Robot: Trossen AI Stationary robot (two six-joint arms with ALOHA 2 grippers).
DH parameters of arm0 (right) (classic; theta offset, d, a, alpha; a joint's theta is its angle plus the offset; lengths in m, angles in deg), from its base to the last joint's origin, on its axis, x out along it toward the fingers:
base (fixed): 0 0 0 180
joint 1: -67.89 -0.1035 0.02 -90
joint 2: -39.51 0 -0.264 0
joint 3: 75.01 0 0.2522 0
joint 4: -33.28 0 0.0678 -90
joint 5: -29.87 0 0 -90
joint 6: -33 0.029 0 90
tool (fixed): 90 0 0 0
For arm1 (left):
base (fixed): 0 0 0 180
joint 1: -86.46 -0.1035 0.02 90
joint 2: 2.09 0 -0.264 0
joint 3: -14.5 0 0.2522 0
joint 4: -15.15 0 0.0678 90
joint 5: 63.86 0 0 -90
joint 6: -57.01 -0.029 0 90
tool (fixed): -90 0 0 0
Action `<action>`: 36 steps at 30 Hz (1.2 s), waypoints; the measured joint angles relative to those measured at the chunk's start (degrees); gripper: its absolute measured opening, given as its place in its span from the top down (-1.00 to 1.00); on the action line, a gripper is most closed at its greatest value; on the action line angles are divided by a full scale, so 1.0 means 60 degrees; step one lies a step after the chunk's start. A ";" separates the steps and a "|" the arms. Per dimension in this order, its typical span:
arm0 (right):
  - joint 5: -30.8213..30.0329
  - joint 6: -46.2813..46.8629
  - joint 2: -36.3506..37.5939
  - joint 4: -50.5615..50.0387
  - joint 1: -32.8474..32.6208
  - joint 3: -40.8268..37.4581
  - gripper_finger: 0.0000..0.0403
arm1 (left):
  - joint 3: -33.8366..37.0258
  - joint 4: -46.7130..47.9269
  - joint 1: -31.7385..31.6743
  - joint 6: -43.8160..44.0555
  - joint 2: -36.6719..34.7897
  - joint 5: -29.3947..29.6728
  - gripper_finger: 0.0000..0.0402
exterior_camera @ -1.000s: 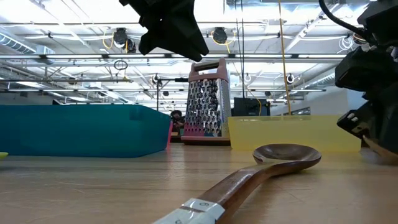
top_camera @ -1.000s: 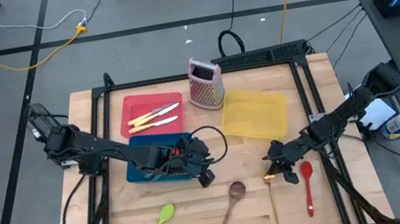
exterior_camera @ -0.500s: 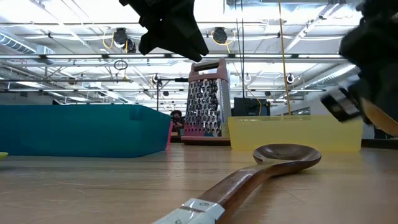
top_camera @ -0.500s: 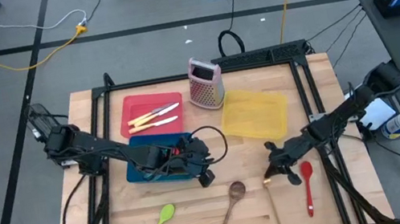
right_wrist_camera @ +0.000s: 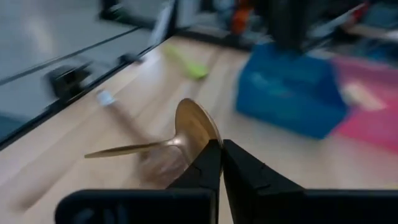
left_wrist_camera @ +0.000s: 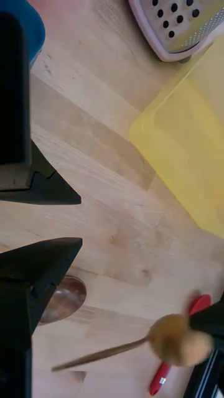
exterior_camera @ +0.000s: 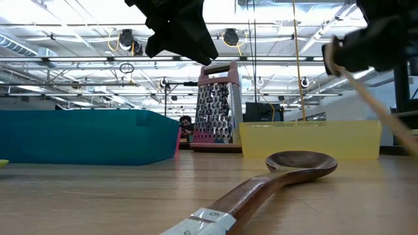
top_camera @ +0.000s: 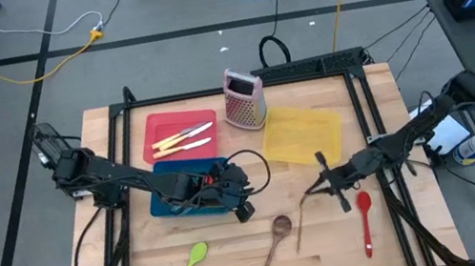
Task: Pick & Place Kitchen Items
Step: Put the gold spoon into the yellow bin
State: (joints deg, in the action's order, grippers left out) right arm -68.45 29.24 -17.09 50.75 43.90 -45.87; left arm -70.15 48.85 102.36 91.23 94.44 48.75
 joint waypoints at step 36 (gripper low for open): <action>-1.2312 0.4164 0.2270 -0.2066 0.0234 -0.1488 0.98 | 0.0000 -0.0585 0.0000 -0.0433 0.0000 -0.0004 0.52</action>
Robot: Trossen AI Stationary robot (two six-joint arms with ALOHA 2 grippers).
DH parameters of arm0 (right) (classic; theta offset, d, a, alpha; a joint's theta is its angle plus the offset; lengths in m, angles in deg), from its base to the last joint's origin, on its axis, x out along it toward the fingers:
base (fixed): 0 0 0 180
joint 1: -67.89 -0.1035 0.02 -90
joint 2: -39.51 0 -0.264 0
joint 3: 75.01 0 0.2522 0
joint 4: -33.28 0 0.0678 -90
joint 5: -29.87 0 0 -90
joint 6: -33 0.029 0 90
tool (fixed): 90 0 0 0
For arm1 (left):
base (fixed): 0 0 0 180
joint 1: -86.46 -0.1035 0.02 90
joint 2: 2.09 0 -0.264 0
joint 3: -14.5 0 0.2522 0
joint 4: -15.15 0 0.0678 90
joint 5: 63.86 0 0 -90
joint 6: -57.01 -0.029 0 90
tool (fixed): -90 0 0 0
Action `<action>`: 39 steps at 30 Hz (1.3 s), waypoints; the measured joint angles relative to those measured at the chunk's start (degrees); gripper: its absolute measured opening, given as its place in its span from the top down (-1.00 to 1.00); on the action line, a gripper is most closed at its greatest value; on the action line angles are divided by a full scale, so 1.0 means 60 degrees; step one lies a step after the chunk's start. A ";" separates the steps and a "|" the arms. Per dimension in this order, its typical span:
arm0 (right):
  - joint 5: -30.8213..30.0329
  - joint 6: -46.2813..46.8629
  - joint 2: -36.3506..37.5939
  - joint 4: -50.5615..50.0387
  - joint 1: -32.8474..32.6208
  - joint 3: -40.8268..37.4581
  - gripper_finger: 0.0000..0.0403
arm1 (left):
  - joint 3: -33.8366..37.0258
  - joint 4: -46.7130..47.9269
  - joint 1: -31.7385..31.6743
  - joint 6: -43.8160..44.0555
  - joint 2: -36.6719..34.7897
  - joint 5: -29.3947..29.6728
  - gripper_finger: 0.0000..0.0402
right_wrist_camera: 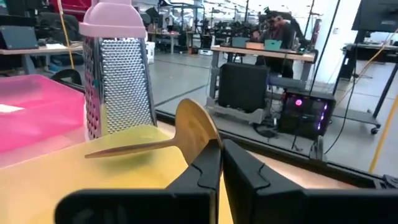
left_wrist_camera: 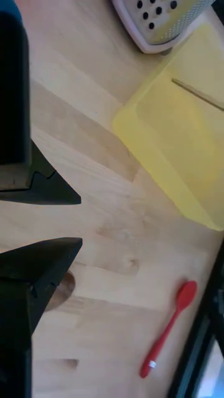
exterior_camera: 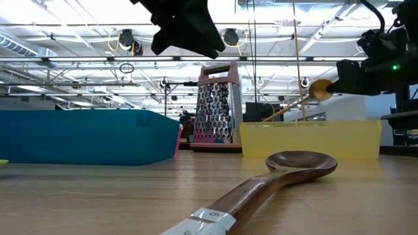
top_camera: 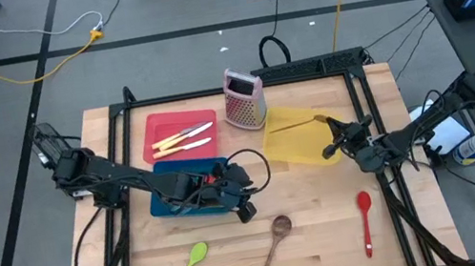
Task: Pick & Place Kitchen Items
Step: Put the gold spoon into the yellow bin, then put the wooden spoon into the yellow bin
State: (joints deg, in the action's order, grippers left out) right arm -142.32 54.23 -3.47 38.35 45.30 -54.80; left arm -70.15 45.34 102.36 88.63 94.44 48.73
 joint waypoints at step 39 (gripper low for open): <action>0.4989 -0.1295 0.0000 -0.0600 0.1066 -0.0024 0.16 | 0.0000 -0.1790 0.0000 0.0025 0.0000 -0.0015 0.52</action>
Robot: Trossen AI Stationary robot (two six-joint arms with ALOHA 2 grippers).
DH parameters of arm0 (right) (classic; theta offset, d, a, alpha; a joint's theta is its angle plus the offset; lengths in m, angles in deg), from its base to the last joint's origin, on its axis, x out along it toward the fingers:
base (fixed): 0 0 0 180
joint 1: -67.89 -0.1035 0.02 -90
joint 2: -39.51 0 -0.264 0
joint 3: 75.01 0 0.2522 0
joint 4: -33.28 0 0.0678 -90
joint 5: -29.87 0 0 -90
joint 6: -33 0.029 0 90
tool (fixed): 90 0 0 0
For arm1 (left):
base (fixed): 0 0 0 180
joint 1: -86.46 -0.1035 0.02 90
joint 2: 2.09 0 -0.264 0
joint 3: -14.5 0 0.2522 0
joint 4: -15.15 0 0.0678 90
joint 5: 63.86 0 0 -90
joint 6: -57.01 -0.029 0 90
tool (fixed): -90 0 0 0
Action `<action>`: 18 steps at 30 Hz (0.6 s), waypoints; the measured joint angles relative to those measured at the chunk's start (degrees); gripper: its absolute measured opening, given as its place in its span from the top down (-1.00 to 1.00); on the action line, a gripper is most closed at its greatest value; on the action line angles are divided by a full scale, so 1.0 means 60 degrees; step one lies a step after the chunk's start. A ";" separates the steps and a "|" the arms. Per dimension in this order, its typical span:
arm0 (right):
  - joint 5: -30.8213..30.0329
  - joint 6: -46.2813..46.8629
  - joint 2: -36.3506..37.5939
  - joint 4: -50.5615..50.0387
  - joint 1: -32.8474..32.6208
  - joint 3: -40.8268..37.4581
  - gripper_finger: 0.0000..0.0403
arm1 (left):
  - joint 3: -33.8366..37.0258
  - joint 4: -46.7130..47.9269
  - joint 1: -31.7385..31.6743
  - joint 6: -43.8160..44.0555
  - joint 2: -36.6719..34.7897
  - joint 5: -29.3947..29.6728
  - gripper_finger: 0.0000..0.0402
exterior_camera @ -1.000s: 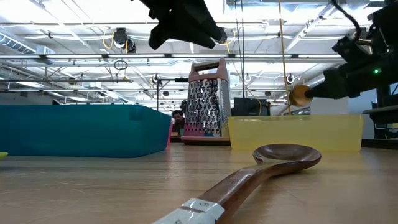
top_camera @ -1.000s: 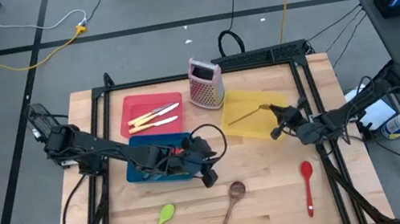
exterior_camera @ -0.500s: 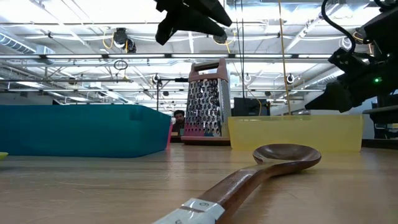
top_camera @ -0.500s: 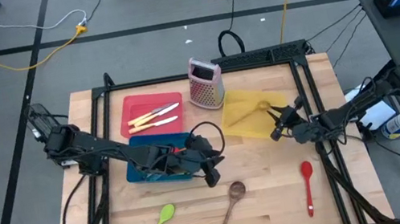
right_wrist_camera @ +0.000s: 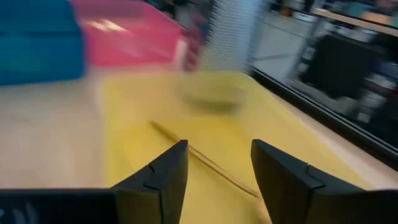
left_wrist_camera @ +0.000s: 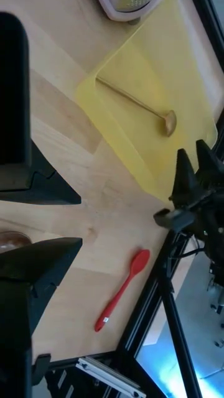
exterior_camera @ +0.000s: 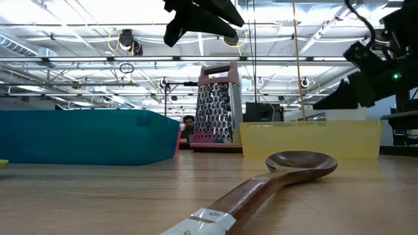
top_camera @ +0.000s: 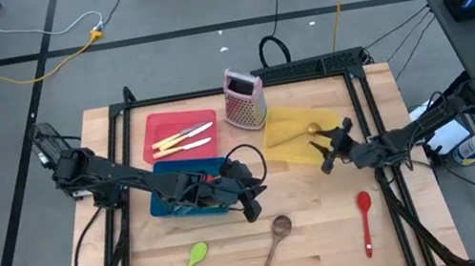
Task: Pick & Place Kitchen Items
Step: Put the wooden spoon into the yellow bin
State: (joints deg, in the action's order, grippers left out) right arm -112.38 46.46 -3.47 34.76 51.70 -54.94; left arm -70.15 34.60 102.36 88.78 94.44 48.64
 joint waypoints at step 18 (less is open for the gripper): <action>0.5283 0.0190 -0.0572 0.3219 -0.0357 0.0000 0.10 | 0.0000 -0.0006 -0.0001 0.0004 0.0000 0.0000 0.52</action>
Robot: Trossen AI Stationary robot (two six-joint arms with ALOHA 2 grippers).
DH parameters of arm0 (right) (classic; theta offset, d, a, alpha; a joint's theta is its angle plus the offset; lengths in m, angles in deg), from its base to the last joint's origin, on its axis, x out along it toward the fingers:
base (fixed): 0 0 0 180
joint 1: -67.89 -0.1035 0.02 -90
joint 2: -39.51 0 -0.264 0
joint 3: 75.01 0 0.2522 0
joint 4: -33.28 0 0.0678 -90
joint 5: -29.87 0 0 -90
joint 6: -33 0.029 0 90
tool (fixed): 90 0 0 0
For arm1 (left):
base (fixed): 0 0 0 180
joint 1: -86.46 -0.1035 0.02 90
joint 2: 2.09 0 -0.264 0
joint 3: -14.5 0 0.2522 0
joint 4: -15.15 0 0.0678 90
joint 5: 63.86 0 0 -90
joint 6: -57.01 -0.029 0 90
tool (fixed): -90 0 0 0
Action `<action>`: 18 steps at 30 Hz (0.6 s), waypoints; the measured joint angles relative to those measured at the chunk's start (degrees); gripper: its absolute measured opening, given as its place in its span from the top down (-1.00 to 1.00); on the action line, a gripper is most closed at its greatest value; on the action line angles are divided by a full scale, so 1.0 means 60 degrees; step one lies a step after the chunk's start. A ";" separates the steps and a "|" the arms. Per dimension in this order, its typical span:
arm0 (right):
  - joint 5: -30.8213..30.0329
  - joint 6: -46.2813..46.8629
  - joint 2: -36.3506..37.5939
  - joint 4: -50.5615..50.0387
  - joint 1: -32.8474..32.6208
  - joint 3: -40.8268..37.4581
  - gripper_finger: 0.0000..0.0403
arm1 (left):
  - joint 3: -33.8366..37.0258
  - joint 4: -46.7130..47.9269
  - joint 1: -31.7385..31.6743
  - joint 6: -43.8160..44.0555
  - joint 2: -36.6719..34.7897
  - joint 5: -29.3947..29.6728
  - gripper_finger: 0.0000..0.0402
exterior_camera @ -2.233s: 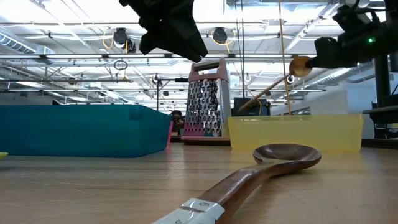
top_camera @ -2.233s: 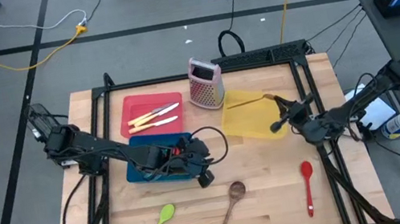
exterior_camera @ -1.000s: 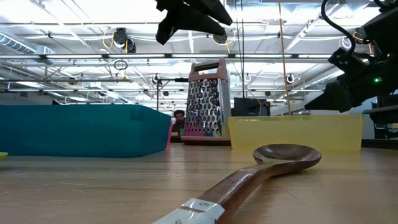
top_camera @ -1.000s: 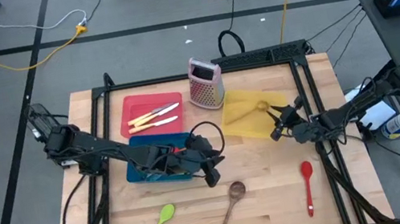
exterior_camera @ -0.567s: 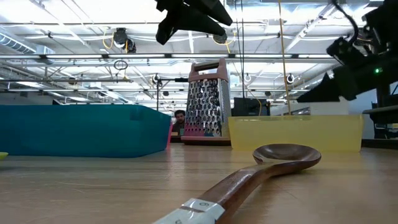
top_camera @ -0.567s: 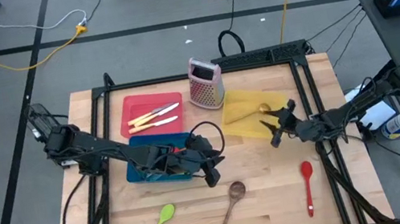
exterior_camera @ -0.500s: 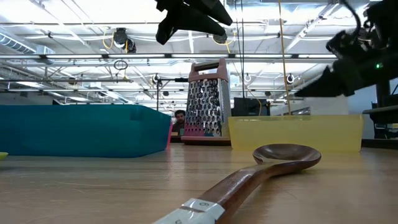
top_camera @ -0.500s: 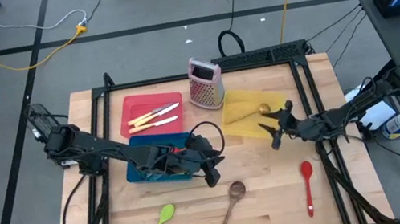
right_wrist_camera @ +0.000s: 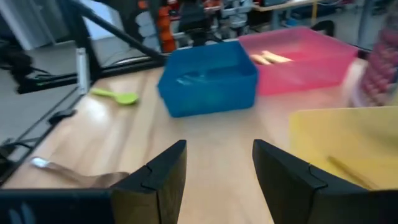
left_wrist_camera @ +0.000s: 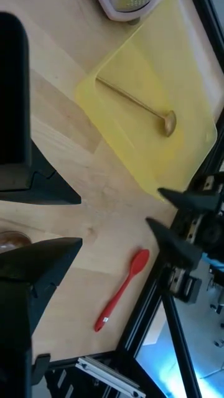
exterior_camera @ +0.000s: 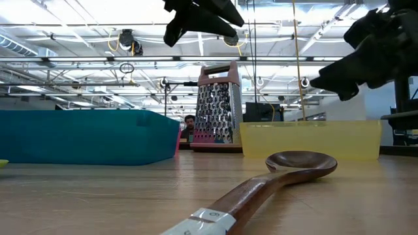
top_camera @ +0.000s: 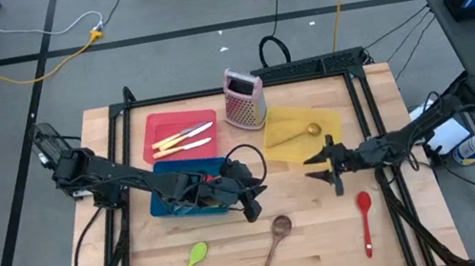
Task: Pick & Place Kitchen Items
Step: Put the wooden spoon into the yellow bin
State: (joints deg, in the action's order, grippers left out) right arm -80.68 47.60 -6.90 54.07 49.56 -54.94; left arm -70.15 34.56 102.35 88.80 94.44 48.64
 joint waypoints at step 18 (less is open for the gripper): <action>-0.0018 0.1308 -0.5392 -0.0579 -0.1663 0.3715 0.19 | 0.0004 0.0272 -0.0163 -0.0997 -0.0004 -0.1848 0.52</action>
State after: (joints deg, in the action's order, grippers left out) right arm -80.79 55.45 -39.25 50.60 39.58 -32.65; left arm -70.13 36.20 101.37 82.82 94.42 37.55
